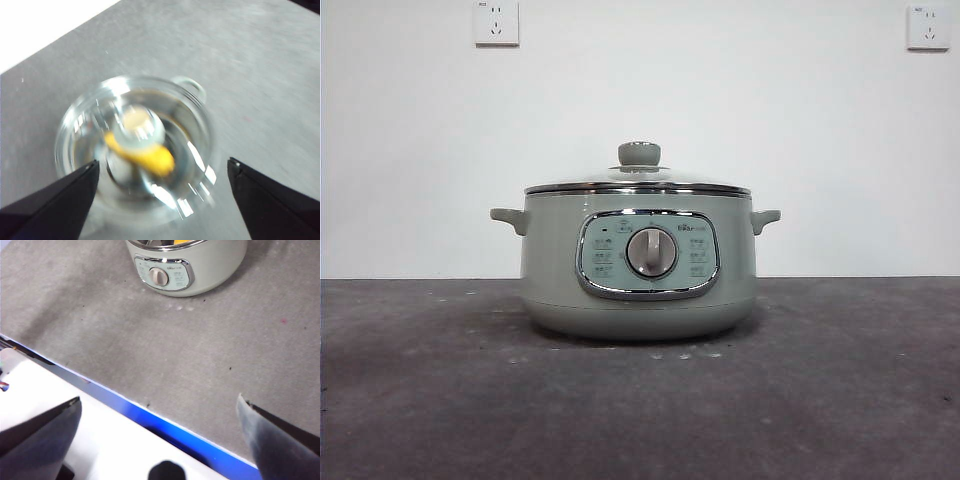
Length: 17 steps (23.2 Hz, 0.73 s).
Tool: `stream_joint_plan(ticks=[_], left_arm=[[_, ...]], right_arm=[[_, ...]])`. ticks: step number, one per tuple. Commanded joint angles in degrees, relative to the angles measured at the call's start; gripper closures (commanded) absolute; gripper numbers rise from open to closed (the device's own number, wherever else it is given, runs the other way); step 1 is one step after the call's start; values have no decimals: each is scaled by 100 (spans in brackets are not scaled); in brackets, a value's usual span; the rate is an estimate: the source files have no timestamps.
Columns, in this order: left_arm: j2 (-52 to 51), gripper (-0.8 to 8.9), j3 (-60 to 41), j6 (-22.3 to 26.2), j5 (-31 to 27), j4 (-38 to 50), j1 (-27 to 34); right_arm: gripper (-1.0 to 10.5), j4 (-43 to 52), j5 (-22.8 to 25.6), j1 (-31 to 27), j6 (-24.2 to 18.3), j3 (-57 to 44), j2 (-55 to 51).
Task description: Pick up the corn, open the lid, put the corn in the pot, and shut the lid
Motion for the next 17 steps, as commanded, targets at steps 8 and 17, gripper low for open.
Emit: stream_joint_plan(ticks=[8,17], left_arm=[[-785,377,-57,-203,962,-1447,-105],[-907,426,-57,-310,1115,-1449,-179]], right_arm=[[414,-146,101,4,-63,-39,-24],[513,-146,98,4,-55,-39,-22]])
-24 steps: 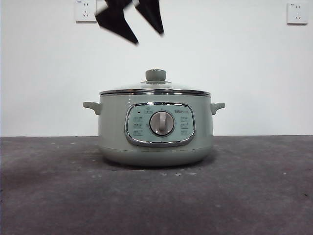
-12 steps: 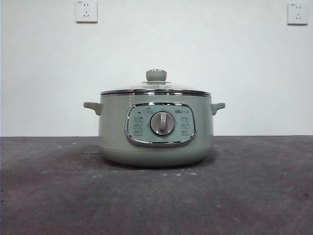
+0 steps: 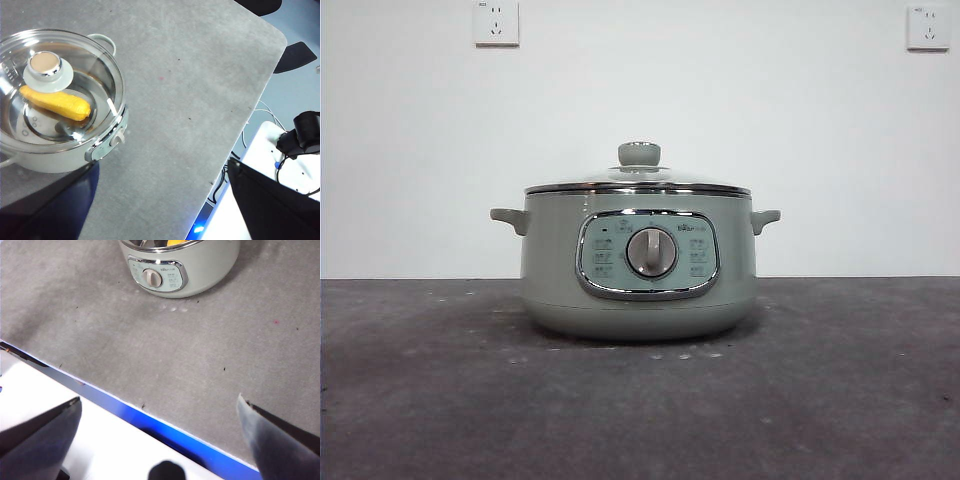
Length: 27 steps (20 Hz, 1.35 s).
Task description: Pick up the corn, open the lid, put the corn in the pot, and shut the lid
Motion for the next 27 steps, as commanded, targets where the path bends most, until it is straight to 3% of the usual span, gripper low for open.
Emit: stream_joint_plan(ticks=[1,2,3,4,5,9,12,20,27], left_arm=[[22,499,-44,-52,7,22,-9],[22,590,-44,-52,7,22,-9],[22,752,-44,-50,7,20,-9],[22,823,-44,-48,7,20,-9],[22,816,-44,-48,9,20,-9],[22,819,-44,-50,4,22,-9],[22,817,-44,-52,4,22,-9],[22,817,-44,-52,7,22,-9],[24,815,-37,-11,-68,164,-2]], right_arm=[[592,-149,4,4,-42,-39,-22],[684,-149,7,4,-37,-39,-22],[816,-149,7,4,-42,-39,-22],[912,-149,15,4,-44,-39,-20],[969,-149,72,4,-55,-39,-17],[954,-149,466,4,-52,-39,-17],[946,-146,787,4,199,-39,-17],[946,-146,1355,4,195,-39,-17],[946,-146,1635,4,195,-39,-17]])
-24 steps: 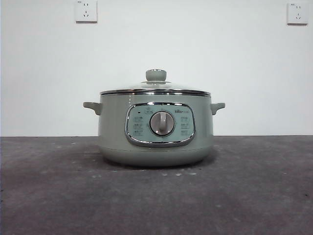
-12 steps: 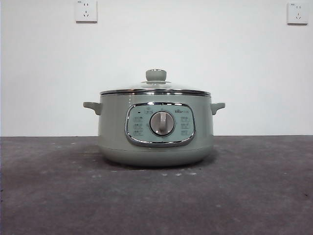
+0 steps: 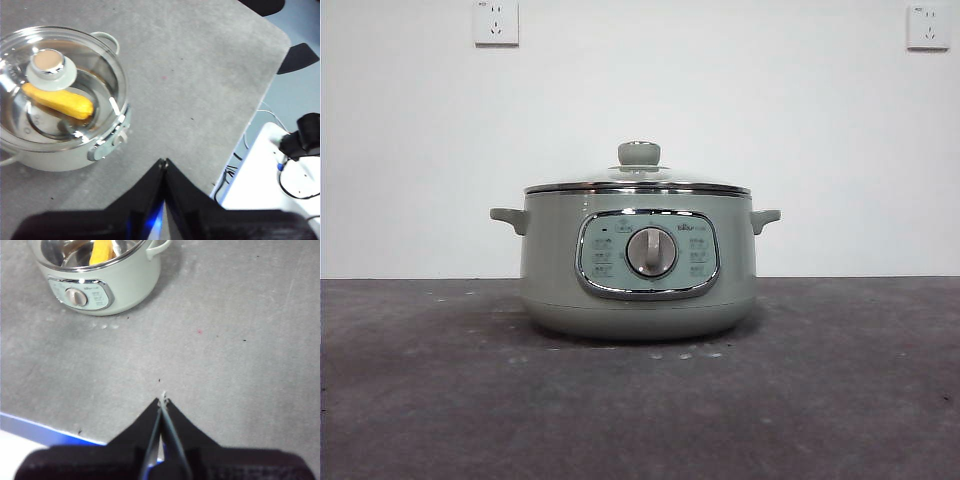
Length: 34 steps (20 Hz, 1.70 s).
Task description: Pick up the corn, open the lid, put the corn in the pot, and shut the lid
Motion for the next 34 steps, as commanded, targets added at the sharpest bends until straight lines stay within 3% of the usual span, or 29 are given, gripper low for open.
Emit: stream_joint_plan(ticks=[1,7,12,17,20,24,28,34], left_arm=[[4,815,-37,2,7,133,-2],[-2,815,-39,50,-103,870,306],[-533,815,-337,619,-96,2166,960],[-2190,814,-2839,586,258,4671,2129],[-3423,815,-4793,586,378,5558,2881],[-4815,815,-6885,595,-39,6078,3425],[-6083,815,-8620,369,-133,6481,3460],[-7355,815,-10207,-129,-476,6564,3460]], right_arm=[[946,-144,31,4,52,-39,-17],[946,-144,48,4,52,-39,-17],[946,-144,48,4,52,-39,-17],[946,-144,48,4,52,-39,-15],[946,-144,48,4,52,-39,-15],[946,-144,50,4,52,-39,-15],[946,-144,74,4,52,-39,-15],[946,-144,136,4,52,-39,-15]])
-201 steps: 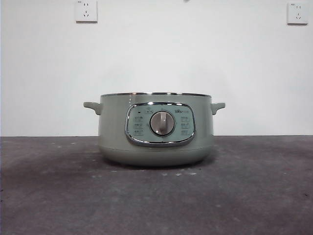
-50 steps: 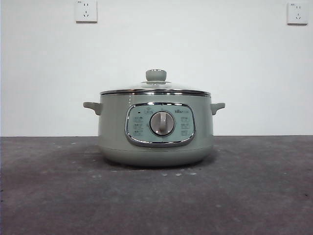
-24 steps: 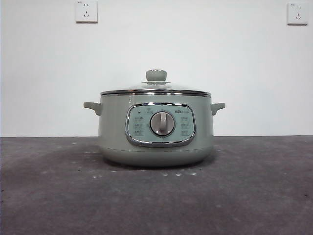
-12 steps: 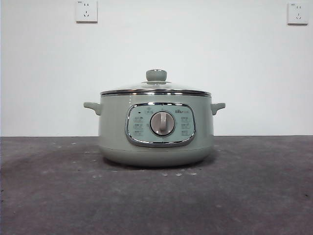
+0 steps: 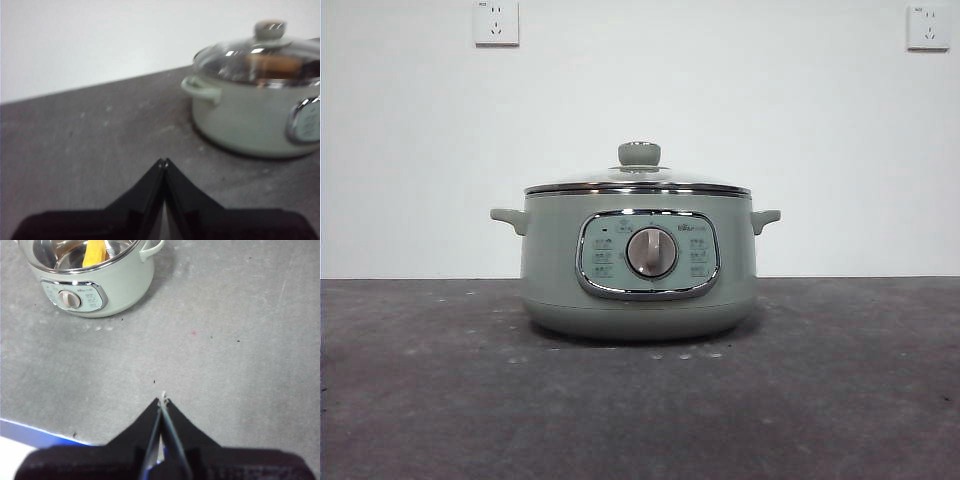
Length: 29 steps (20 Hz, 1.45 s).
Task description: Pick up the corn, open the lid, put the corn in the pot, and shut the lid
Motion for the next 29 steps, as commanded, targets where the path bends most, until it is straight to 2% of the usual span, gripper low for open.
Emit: stream_joint_plan(ticks=[1,6,8,21,22,24,25,26,29], left_arm=[[-326,815,-361,-240,-109,87,13],[-697,814,-905,-774,-621,87,13],[-706,815,-905,-861,-643,122,13],[-474,815,-903,-852,-553,122,13],[-455,815,-903,-852,-553,122,13],[-409,814,-903,-855,-553,122,13],[-398,815,-903,-855,-553,122,13],[-380,814,-903,-855,-553,122,13],[-376,814,-903,-852,-553,122,13]], right_arm=[[946,-146,24,4,37,-39,-17],[946,-146,24,4,37,-39,-17],[946,-146,24,4,37,-37,-17],[946,-146,26,4,37,-37,-17],[946,-142,129,0,-160,-37,-17],[946,-114,669,-245,-413,-46,-66],[946,103,782,-463,-485,-96,-133],[946,566,671,-800,-638,-238,-330],[946,2308,-186,-1652,-1167,-1176,-1137]])
